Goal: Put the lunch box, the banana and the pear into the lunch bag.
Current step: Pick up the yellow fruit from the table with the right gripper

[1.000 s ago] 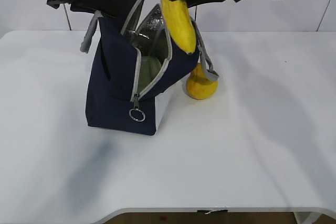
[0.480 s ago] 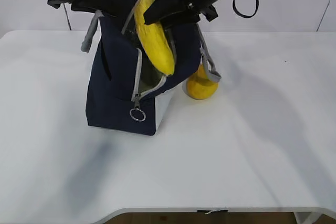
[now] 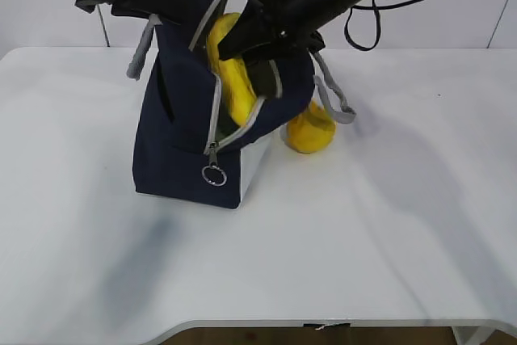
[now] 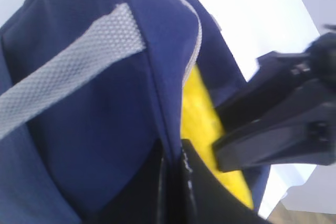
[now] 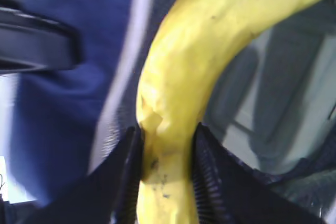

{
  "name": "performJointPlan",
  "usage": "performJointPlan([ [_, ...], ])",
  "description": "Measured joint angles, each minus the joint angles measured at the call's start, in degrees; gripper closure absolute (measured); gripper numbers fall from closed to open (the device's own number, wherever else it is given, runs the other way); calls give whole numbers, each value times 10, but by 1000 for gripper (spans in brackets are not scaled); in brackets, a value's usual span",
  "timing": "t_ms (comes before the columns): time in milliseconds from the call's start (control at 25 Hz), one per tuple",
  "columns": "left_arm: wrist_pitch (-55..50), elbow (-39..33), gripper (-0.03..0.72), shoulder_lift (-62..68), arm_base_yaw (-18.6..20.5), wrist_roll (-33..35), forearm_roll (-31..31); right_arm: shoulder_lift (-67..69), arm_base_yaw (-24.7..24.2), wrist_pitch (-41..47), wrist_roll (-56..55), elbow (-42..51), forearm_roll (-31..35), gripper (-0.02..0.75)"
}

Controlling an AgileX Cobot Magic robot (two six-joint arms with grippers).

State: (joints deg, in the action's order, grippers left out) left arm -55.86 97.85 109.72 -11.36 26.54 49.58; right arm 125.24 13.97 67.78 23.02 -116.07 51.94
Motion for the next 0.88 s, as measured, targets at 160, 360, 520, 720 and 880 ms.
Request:
performJointPlan([
  [160, 0, 0, 690, 0, 0, 1, 1, 18, 9, -9, 5, 0, -1, 512],
  [360, -1, 0, 690, 0, 0, 1, 1, 28, 13, -20, 6, 0, -1, 512],
  [520, -1, 0, 690, 0, 0, 2, 1, 36, 13, -21, 6, 0, -1, 512],
  [720, -1, 0, 690, 0, 0, 3, 1, 38, 14, -21, 9, 0, 1, 494],
  [880, -1, 0, 690, 0, 0, 4, 1, 39, 14, -21, 23, 0, 20, 440],
])
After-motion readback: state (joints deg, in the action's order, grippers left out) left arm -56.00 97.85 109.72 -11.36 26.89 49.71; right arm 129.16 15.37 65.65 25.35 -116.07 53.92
